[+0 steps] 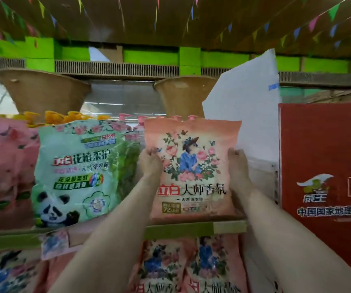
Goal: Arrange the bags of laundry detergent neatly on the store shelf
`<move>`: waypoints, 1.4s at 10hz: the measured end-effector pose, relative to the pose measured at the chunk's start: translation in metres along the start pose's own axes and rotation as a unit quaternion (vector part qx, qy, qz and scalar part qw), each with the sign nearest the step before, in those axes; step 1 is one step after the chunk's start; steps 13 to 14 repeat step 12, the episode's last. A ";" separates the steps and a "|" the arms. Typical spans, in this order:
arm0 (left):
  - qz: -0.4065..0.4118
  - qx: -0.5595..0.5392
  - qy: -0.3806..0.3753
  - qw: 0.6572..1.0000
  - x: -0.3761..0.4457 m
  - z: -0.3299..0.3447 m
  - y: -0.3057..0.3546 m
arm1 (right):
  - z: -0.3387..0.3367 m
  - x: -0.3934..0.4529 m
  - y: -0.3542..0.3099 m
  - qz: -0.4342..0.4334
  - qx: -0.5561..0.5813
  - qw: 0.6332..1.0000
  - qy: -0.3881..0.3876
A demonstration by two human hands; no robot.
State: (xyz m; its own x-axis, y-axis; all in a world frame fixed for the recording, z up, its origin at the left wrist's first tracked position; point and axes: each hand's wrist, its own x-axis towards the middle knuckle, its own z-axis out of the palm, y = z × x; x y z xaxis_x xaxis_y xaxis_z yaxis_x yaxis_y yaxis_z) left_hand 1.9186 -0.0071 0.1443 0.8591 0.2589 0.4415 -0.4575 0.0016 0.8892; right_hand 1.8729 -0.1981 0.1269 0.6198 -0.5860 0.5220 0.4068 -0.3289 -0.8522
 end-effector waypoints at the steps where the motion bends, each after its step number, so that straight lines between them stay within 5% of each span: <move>1: 0.046 0.095 0.024 0.994 0.035 0.007 -0.025 | 0.012 0.032 0.013 -0.063 -0.112 0.990 0.064; 3: 0.013 0.234 0.044 0.971 0.079 0.028 -0.065 | 0.037 0.076 0.036 -0.075 -0.263 0.960 0.063; 8: 0.029 0.330 0.004 0.944 0.079 0.036 -0.083 | 0.047 0.086 0.060 -0.072 -0.231 0.966 0.087; 11: 0.063 0.351 -0.118 0.927 0.026 -0.017 -0.066 | 0.017 0.027 0.055 -0.114 -0.347 0.929 0.065; 14: 0.097 0.372 -0.133 0.914 0.008 -0.034 -0.045 | 0.005 -0.006 0.052 -0.128 -0.383 0.914 0.049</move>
